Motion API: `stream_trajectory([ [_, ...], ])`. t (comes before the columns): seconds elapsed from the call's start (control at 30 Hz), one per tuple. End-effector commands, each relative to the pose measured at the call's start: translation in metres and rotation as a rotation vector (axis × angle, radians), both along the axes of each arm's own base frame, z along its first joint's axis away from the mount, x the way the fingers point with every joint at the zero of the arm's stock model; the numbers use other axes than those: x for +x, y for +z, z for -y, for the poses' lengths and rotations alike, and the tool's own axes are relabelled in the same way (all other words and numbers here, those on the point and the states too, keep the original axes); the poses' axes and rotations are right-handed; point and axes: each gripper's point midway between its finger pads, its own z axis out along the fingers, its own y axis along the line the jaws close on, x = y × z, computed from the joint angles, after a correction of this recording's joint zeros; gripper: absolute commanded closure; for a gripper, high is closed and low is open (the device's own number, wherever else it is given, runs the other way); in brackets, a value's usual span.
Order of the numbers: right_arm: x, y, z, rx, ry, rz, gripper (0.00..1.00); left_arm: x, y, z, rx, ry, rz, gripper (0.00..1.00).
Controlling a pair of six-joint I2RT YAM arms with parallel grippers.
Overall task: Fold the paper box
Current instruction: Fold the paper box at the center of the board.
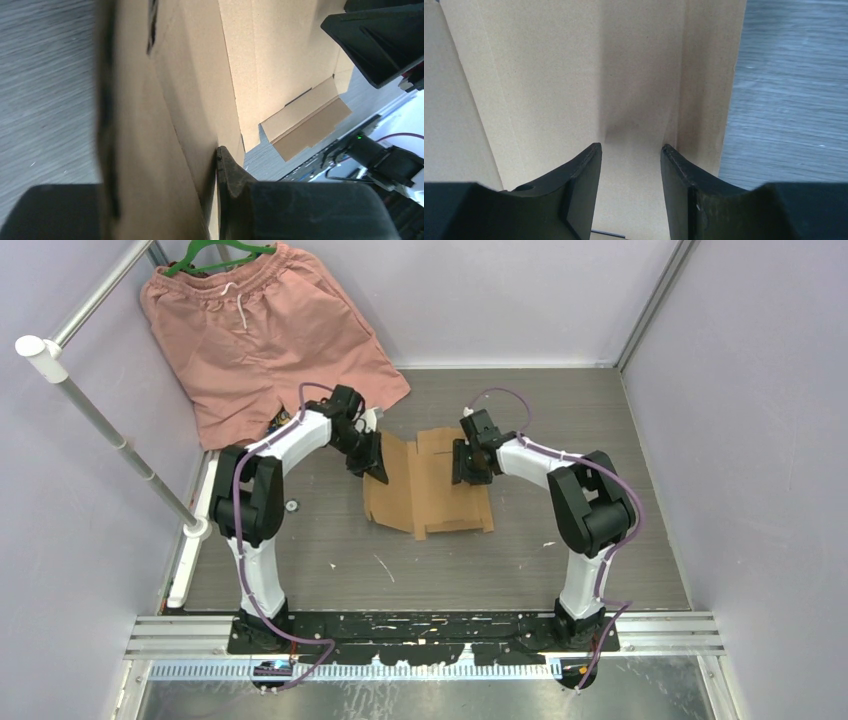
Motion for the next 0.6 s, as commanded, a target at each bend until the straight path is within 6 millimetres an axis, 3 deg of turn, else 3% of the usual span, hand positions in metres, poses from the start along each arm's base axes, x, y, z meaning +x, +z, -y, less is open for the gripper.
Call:
stream_trajectory([
  [0.0, -0.064, -0.036, -0.052, 0.124, 0.102, -0.228, 0.48, -0.026, -0.018, -0.022, 0.237, -0.084, -0.064, 0.86],
  [0.3, -0.068, -0.029, -0.058, 0.151, 0.077, -0.194, 0.48, -0.013, -0.003, -0.032, 0.378, -0.115, -0.017, 0.85],
  [0.57, -0.066, -0.016, -0.073, 0.251, 0.073, -0.146, 0.48, 0.011, 0.031, -0.043, 0.579, -0.157, 0.117, 0.85],
])
